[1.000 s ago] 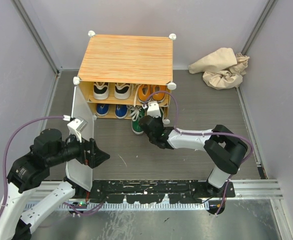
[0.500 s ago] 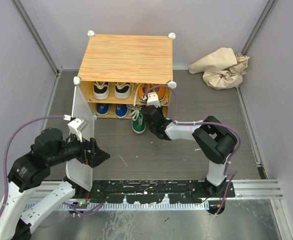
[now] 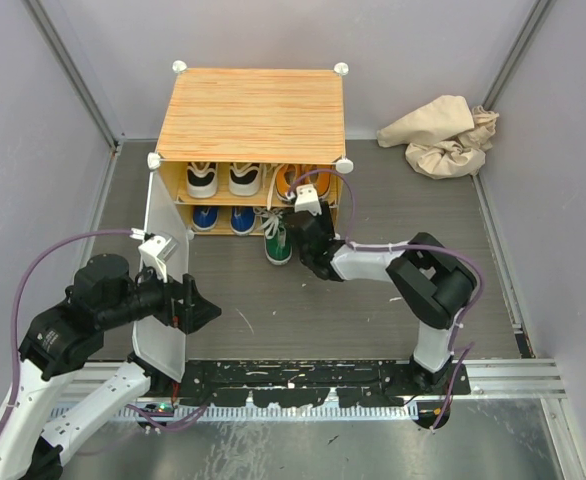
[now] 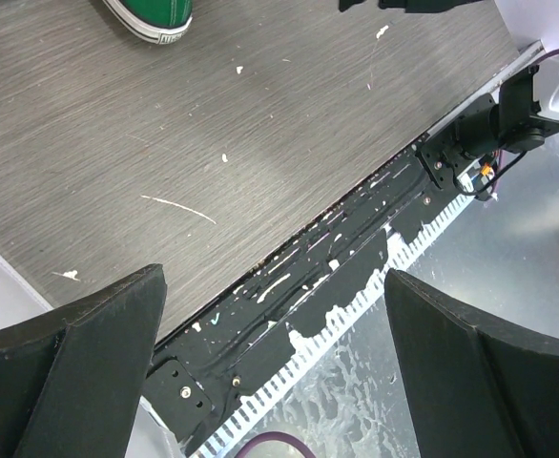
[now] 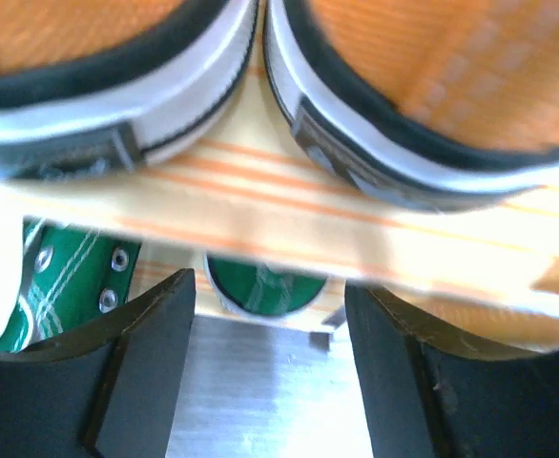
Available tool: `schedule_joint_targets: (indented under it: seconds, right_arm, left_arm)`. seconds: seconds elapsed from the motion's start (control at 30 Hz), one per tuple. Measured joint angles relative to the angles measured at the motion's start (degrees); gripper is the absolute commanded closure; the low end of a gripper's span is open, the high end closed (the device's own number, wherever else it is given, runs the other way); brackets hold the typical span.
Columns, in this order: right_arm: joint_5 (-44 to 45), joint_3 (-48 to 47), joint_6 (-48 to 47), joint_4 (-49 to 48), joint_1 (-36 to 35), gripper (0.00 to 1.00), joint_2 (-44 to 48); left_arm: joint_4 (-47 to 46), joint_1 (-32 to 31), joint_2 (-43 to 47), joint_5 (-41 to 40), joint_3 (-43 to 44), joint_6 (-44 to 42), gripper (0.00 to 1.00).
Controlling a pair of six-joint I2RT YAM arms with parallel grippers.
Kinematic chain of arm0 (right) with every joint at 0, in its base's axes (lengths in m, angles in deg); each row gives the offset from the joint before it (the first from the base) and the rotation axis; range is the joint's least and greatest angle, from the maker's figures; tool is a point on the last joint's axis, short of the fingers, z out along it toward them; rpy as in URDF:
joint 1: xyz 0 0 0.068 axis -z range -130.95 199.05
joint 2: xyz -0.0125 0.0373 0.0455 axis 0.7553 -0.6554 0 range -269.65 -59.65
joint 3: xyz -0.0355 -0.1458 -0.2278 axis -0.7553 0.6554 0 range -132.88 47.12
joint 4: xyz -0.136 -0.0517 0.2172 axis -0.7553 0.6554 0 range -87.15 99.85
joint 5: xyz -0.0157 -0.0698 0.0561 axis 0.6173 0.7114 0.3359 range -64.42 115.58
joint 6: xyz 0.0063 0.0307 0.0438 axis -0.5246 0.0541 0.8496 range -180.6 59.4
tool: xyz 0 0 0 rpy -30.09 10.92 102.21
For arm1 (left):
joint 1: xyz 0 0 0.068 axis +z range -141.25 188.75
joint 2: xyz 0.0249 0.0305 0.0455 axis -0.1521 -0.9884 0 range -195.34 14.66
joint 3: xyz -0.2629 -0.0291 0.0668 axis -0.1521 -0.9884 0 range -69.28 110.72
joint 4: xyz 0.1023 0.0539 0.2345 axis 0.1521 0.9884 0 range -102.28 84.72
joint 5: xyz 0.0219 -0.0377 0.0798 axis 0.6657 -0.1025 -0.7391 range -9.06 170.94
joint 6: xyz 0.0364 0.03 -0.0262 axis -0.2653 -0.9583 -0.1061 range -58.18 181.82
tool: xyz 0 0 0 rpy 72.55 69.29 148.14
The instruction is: Place and organize the shoes in the shoe cabinet
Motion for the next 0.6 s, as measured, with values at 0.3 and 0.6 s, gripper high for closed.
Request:
schedule_joint_targets:
  seconds: [0.3, 0.6]
  right_arm:
    - [-0.92, 7.1, 4.94, 5.95, -6.99, 0.24, 16.31]
    - [-8.79, 10.4, 9.25, 8.92, -10.1, 0.24, 20.02]
  left_arm:
    - [-0.04, 0.0, -0.04, 0.02, 0.0, 0.0, 0.02]
    - [-0.04, 0.0, -0.39, 0.04, 0.0, -0.2, 0.02]
